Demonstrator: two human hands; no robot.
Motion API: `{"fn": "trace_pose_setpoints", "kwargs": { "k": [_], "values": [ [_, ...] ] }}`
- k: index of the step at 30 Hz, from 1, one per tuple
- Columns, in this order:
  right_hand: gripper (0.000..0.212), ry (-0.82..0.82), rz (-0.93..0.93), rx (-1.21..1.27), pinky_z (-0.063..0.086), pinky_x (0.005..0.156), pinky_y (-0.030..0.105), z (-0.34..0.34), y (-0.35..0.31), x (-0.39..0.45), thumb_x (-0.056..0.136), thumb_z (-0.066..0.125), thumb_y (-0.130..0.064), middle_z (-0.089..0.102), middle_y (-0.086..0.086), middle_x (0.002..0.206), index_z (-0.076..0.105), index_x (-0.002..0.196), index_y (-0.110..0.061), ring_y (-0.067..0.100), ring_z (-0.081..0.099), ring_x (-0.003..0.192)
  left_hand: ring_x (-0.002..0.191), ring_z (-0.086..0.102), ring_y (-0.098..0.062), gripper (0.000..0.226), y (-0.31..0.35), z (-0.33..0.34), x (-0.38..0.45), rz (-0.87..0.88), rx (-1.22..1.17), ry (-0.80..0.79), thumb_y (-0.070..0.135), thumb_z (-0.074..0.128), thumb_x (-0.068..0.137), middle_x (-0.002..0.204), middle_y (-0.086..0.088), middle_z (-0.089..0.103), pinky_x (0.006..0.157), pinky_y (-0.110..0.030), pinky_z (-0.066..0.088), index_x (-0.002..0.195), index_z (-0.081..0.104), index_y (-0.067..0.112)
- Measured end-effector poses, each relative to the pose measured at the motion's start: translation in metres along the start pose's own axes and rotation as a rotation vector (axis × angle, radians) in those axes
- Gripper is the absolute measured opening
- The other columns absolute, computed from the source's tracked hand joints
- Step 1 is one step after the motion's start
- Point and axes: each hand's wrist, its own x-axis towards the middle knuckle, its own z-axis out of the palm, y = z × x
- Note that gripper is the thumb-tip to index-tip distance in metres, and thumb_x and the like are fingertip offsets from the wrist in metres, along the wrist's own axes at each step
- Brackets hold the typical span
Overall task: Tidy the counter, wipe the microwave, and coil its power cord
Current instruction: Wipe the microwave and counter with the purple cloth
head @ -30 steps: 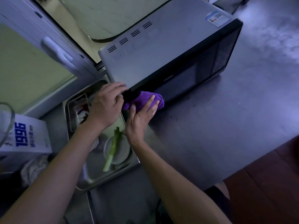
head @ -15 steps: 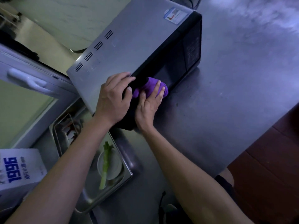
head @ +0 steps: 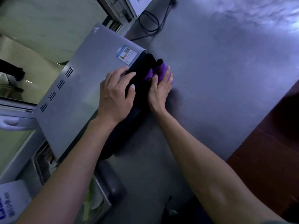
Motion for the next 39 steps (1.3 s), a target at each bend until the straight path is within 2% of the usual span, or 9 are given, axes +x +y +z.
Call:
{"fn": "trace_pose_setpoints", "kwargs": {
  "k": [4, 7, 13, 22, 25, 29, 32, 35, 39],
  "values": [
    [0.061, -0.004, 0.035, 0.034, 0.007, 0.121, 0.036, -0.003, 0.01, 0.001, 0.103, 0.043, -0.036, 0.012, 0.011, 0.165, 0.017, 0.157, -0.029, 0.02, 0.008, 0.152, 0.131, 0.047, -0.023, 0.039, -0.001, -0.003, 0.001, 0.015, -0.018, -0.026, 0.021, 0.05, 0.097, 0.144, -0.004, 0.052, 0.107, -0.042, 0.039, 0.134, 0.059, 0.013],
    [0.06, 0.01, 0.074, 0.04, 0.009, 0.123, 0.038, 0.001, 0.02, -0.008, 0.103, 0.043, -0.033, 0.013, 0.013, 0.164, 0.02, 0.157, -0.025, 0.021, 0.01, 0.152, 0.136, 0.044, -0.023, 0.04, -0.01, -0.007, -0.012, 0.025, -0.035, -0.031, 0.019, 0.05, 0.097, 0.147, -0.004, 0.05, 0.11, -0.042, 0.037, 0.135, 0.058, 0.012],
    [0.059, 0.006, 0.093, 0.021, 0.014, 0.119, 0.037, 0.023, 0.045, -0.063, 0.103, 0.044, -0.032, 0.016, 0.01, 0.163, 0.021, 0.157, -0.025, 0.026, 0.019, 0.148, 0.138, 0.041, -0.022, 0.04, -0.037, -0.017, -0.066, 0.017, 0.017, -0.042, 0.019, 0.049, 0.098, 0.15, -0.004, 0.046, 0.111, -0.042, 0.035, 0.137, 0.055, 0.014],
    [0.061, -0.158, 0.138, -0.087, 0.023, 0.115, 0.039, 0.068, 0.105, -0.192, 0.102, 0.048, -0.036, 0.024, 0.011, 0.156, 0.022, 0.157, -0.026, 0.034, 0.031, 0.137, 0.14, 0.039, -0.022, 0.041, -0.088, -0.038, -0.183, -0.047, 0.095, -0.005, 0.017, 0.052, 0.095, 0.151, -0.006, 0.045, 0.112, -0.039, 0.033, 0.134, 0.058, 0.013],
    [0.059, -0.247, 0.137, -0.104, 0.03, 0.115, 0.039, 0.069, 0.115, -0.223, 0.1, 0.052, -0.032, 0.034, 0.014, 0.148, 0.031, 0.154, -0.021, 0.031, 0.04, 0.133, 0.142, 0.038, -0.026, 0.04, -0.094, -0.037, -0.213, -0.046, 0.083, 0.033, 0.015, 0.055, 0.092, 0.153, -0.008, 0.043, 0.115, -0.041, 0.031, 0.131, 0.062, 0.012],
    [0.038, -0.37, 0.02, -0.163, 0.046, 0.103, 0.041, 0.048, 0.121, -0.231, 0.094, 0.057, -0.024, 0.065, 0.008, 0.12, 0.059, 0.132, -0.018, 0.023, 0.061, 0.112, 0.139, 0.042, -0.031, 0.036, -0.094, -0.033, -0.241, -0.028, 0.04, 0.153, 0.008, 0.057, 0.089, 0.148, -0.012, 0.049, 0.112, -0.05, 0.035, 0.123, 0.067, 0.008],
    [0.03, -0.454, -0.093, -0.266, 0.05, 0.096, 0.043, 0.025, 0.121, -0.23, 0.092, 0.058, -0.023, 0.071, 0.001, 0.109, 0.063, 0.122, -0.024, 0.019, 0.064, 0.104, 0.139, 0.044, -0.03, 0.032, -0.092, -0.027, -0.266, -0.06, 0.002, 0.233, 0.006, 0.057, 0.089, 0.142, -0.011, 0.055, 0.11, -0.054, 0.035, 0.118, 0.07, 0.008],
    [0.033, -0.524, -0.155, -0.368, 0.05, 0.096, 0.043, 0.003, 0.124, -0.221, 0.093, 0.058, -0.025, 0.068, 0.004, 0.112, 0.061, 0.126, -0.024, 0.019, 0.063, 0.105, 0.136, 0.047, -0.03, 0.031, -0.083, -0.011, -0.286, -0.087, -0.065, 0.26, 0.004, 0.057, 0.089, 0.138, -0.012, 0.059, 0.109, -0.052, 0.038, 0.116, 0.07, 0.005],
    [0.053, -0.615, -0.226, -0.647, 0.041, 0.101, 0.025, -0.023, 0.135, -0.217, 0.093, 0.063, -0.03, 0.055, 0.003, 0.132, 0.05, 0.144, -0.023, 0.016, 0.054, 0.119, 0.131, 0.051, -0.031, 0.033, -0.071, 0.015, -0.315, -0.264, -0.19, 0.192, 0.002, 0.059, 0.087, 0.133, -0.011, 0.062, 0.106, -0.049, 0.042, 0.118, 0.07, 0.005]
  ]
}}
